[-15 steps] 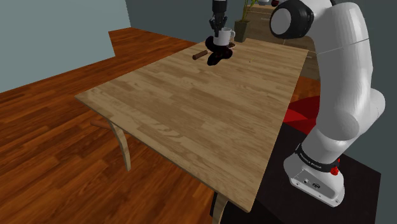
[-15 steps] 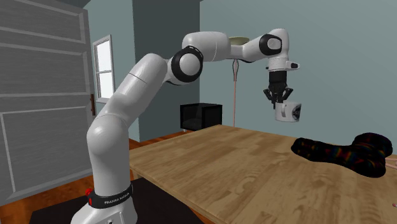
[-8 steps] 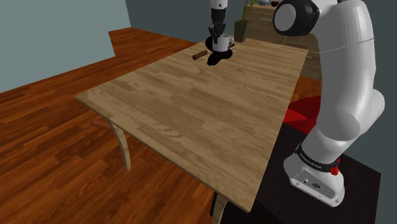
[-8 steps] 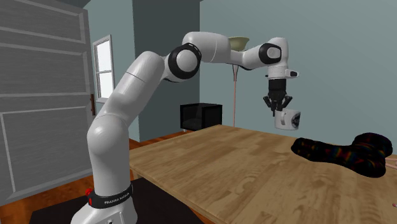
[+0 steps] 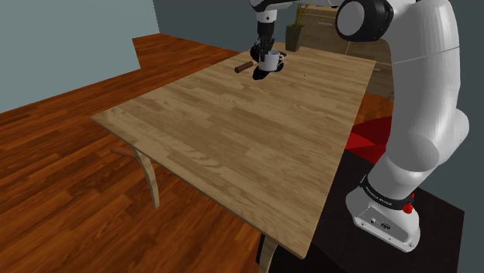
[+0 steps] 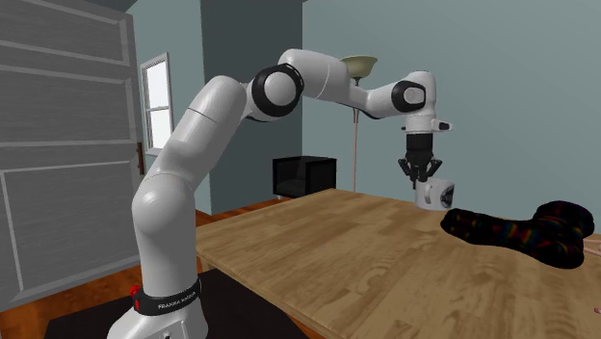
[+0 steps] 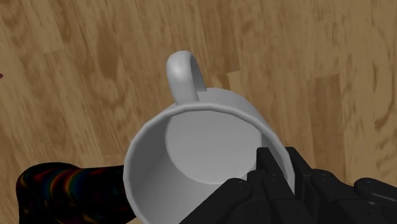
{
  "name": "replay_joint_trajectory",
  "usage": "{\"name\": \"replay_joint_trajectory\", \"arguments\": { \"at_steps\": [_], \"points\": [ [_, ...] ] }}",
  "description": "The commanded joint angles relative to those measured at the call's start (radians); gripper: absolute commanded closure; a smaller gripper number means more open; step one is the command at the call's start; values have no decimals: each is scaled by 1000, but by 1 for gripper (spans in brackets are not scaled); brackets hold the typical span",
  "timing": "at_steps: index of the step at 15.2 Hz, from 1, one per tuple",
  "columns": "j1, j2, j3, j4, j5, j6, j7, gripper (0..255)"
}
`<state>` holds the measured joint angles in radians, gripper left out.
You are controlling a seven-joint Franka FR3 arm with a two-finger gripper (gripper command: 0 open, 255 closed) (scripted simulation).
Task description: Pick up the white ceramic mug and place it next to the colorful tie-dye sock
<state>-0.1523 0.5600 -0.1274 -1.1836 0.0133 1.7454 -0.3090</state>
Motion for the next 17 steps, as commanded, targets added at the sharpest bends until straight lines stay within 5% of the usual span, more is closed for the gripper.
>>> {"name": "replay_joint_trajectory", "arguments": {
  "at_steps": [1, 17],
  "points": [
    [3, 0, 1, -28, 0, 29, 3, 255],
    [6, 30, 4, -196, 2, 227, 8, 255]
  ]
}}
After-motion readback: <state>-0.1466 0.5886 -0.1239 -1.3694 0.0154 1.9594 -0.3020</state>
